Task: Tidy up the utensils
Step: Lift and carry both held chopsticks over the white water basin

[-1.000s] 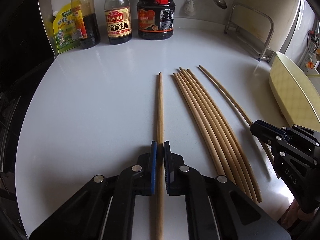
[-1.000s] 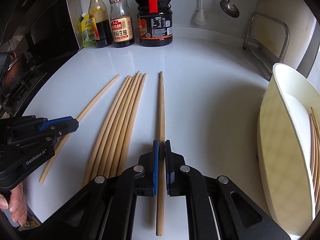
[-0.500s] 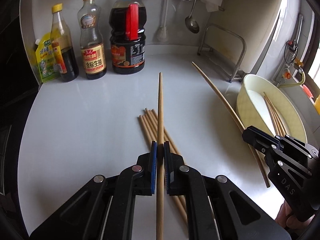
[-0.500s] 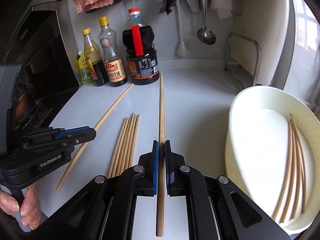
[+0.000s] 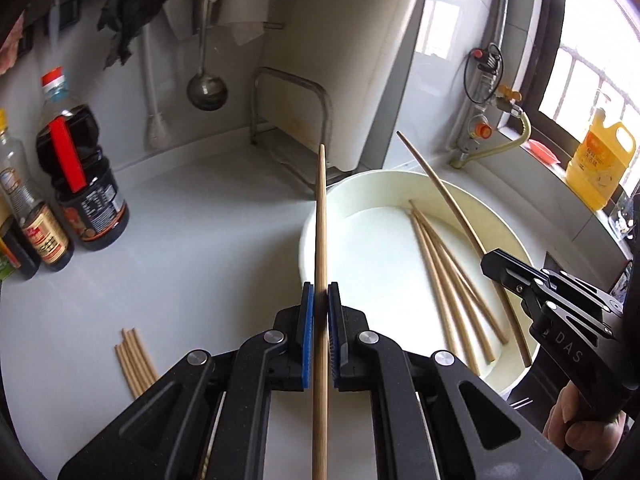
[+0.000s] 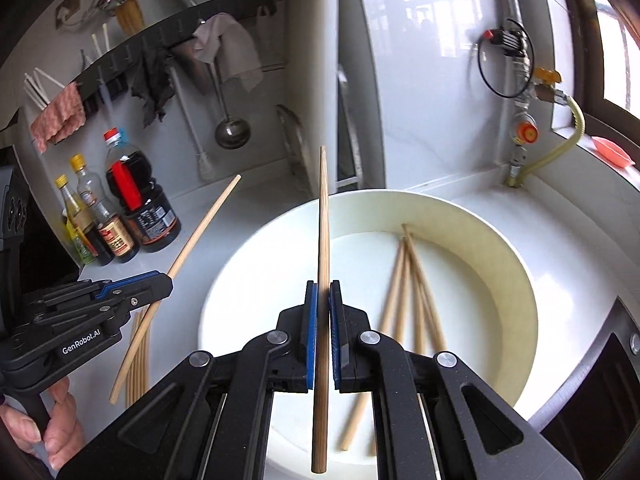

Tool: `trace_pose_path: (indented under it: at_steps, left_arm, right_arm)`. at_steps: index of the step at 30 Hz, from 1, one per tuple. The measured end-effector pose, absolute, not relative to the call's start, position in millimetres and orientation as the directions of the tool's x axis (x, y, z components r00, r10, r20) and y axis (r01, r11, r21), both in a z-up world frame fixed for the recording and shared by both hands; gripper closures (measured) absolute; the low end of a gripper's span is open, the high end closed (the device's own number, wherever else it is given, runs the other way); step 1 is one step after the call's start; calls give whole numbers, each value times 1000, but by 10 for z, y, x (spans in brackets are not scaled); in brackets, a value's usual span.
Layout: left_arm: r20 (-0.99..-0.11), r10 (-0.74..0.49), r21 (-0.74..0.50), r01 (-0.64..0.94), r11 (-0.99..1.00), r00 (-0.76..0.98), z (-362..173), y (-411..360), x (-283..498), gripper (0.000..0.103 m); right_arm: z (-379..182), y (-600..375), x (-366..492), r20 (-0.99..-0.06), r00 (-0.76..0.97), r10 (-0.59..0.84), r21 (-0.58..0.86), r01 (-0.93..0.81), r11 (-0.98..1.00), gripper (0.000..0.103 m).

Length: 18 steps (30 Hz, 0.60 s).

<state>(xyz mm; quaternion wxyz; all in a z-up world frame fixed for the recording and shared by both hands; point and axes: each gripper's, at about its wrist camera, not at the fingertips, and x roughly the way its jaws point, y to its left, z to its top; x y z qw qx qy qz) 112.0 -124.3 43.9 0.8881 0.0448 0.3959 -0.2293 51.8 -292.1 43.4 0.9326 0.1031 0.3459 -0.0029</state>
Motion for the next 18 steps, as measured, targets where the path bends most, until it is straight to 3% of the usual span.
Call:
trace_pose_path:
  at_steps: [9, 17, 18]
  left_arm:
    - [-778, -376, -76, 519, 851, 503, 228, -1994, 1336, 95]
    - [-813, -344, -65, 514, 855, 469, 71, -2108, 1431, 94]
    - [-814, -338, -61, 509, 858, 473, 76, -2097, 1433, 90]
  right_arm:
    - [181, -3339, 578, -709, 705, 9, 199, 189, 962, 97]
    - [34, -3290, 667, -749, 662, 24, 192, 182, 964, 97]
    - [33, -3289, 667, -750, 661, 22, 192, 185, 964, 96]
